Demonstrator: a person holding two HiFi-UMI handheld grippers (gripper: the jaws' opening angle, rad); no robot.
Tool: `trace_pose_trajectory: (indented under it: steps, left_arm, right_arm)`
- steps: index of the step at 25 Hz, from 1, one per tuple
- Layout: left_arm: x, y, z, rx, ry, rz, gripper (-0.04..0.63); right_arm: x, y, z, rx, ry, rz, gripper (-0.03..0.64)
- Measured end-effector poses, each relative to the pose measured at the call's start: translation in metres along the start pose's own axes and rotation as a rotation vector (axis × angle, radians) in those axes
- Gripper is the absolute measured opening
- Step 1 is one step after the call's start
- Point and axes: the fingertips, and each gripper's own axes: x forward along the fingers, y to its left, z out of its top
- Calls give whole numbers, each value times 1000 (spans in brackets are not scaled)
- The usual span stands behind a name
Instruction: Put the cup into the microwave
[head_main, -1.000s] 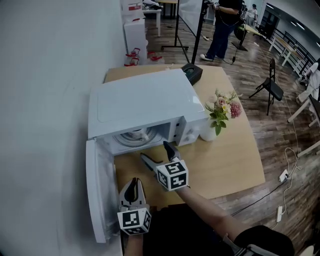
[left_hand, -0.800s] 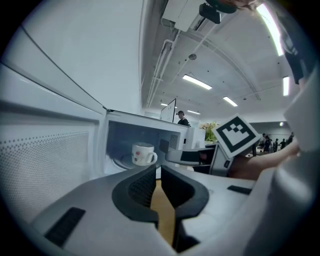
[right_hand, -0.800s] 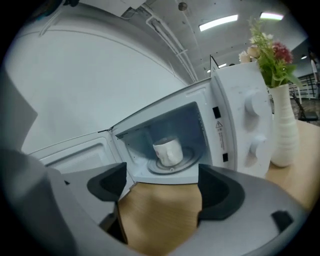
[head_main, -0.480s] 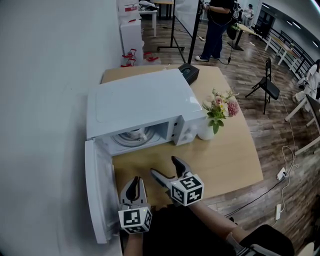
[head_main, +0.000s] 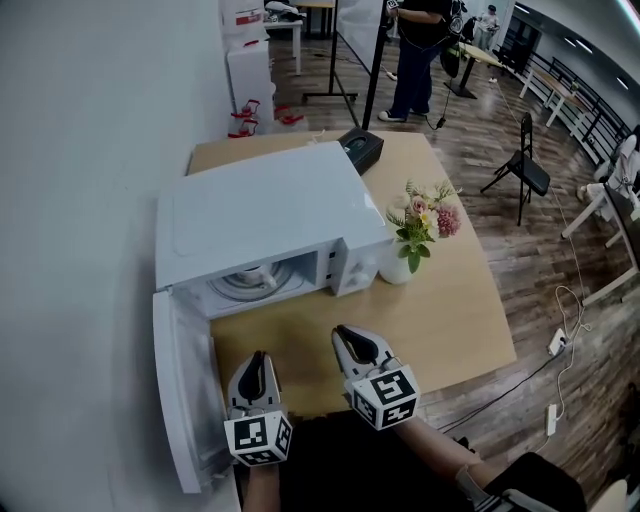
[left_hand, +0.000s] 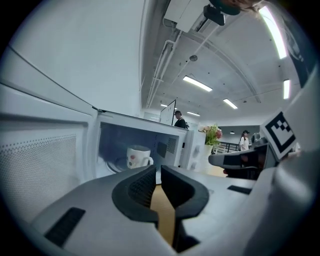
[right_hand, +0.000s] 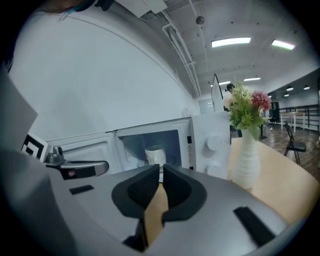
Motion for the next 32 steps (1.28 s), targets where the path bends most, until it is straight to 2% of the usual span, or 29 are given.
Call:
trace_pose_trajectory:
  steps: [4, 13, 18, 22, 32]
  left_arm:
    - [1, -1, 7, 2, -3, 5, 11]
    - [-7, -6, 19, 32, -11, -5, 11]
    - [-14, -1, 22, 17, -1, -6, 9]
    - [-14, 5, 16, 18, 22, 5, 5]
    - [-2, -9, 11, 15, 40, -21, 3]
  right_arm:
    - [-18, -15, 13, -50, -37, -26, -6]
    - [-52, -66, 43, 33, -137, -72, -6]
    - [-71, -100, 46, 55, -194, -114, -6]
    - [-76, -110, 37, 67, -189, -136, -6]
    - [-64, -100, 25, 70, -116, -119, -6]
